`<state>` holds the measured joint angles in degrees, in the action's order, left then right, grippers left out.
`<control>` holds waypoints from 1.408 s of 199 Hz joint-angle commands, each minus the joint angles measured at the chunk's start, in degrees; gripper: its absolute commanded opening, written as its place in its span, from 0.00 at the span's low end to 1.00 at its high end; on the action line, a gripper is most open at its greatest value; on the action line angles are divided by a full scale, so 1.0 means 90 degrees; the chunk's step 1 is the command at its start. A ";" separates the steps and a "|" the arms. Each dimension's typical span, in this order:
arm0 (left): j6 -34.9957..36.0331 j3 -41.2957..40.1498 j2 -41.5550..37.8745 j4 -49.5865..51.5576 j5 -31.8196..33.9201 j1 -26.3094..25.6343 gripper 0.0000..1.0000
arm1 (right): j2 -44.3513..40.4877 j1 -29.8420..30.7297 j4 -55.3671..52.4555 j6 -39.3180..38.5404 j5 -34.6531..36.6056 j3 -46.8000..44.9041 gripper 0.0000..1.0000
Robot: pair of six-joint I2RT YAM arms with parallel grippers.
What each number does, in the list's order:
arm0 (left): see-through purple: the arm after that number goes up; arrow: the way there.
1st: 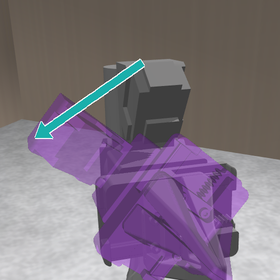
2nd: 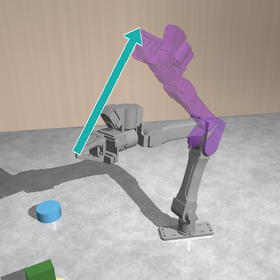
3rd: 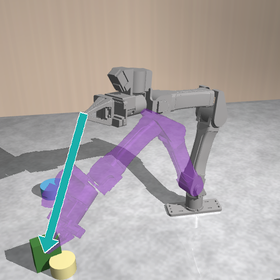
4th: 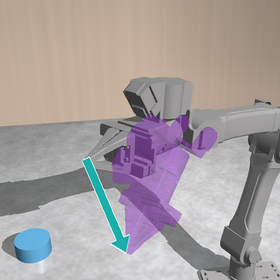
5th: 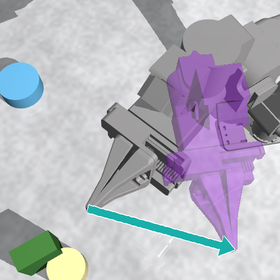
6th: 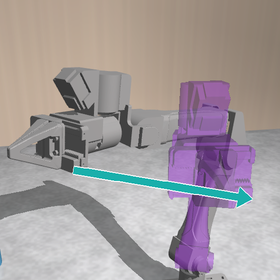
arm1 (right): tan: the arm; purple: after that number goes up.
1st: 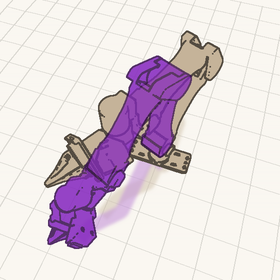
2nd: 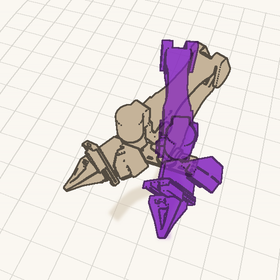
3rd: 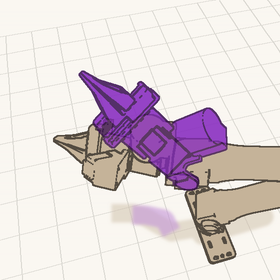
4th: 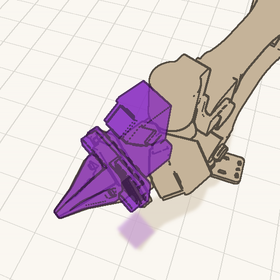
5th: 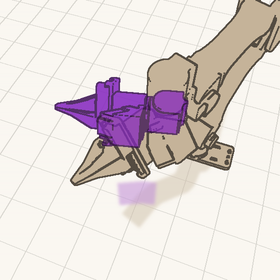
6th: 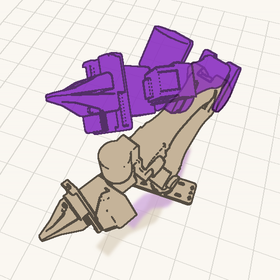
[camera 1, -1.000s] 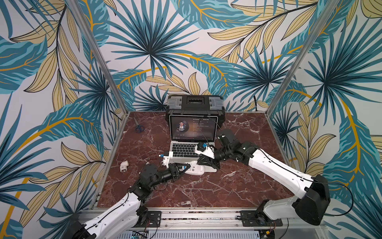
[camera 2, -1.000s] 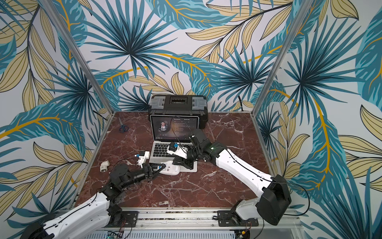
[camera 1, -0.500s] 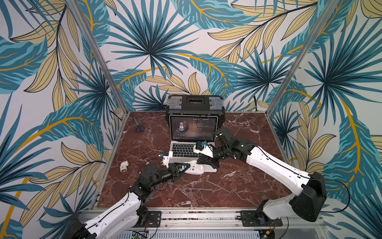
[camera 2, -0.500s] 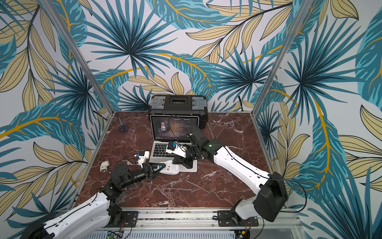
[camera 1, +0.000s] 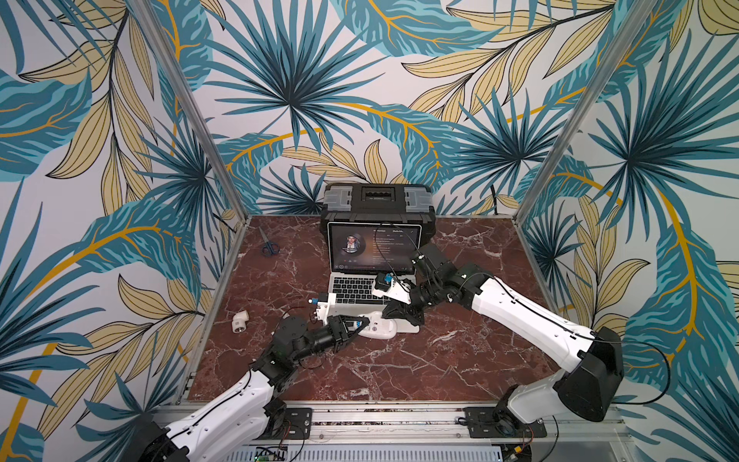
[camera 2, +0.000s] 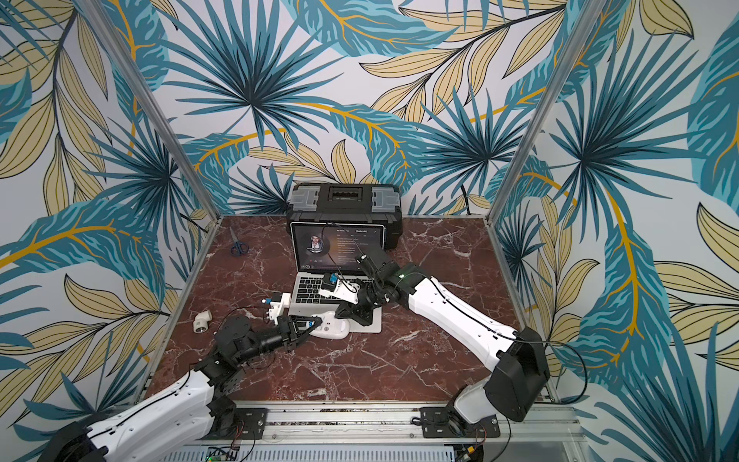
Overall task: Remove the wireless mouse receiver from the laptop
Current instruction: Insert the USB plug into the mouse.
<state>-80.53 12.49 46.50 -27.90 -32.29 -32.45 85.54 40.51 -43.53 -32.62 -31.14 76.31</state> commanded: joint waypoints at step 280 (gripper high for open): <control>0.0169 0.0321 0.0116 -0.0767 0.0007 -0.0005 0.00 | 0.1033 0.0313 -0.1924 -0.0017 0.1600 0.1237 0.25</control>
<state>-79.90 12.49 48.45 -27.42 -31.64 -32.58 93.36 43.66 -57.36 -32.80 -19.49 87.37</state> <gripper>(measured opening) 0.298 0.250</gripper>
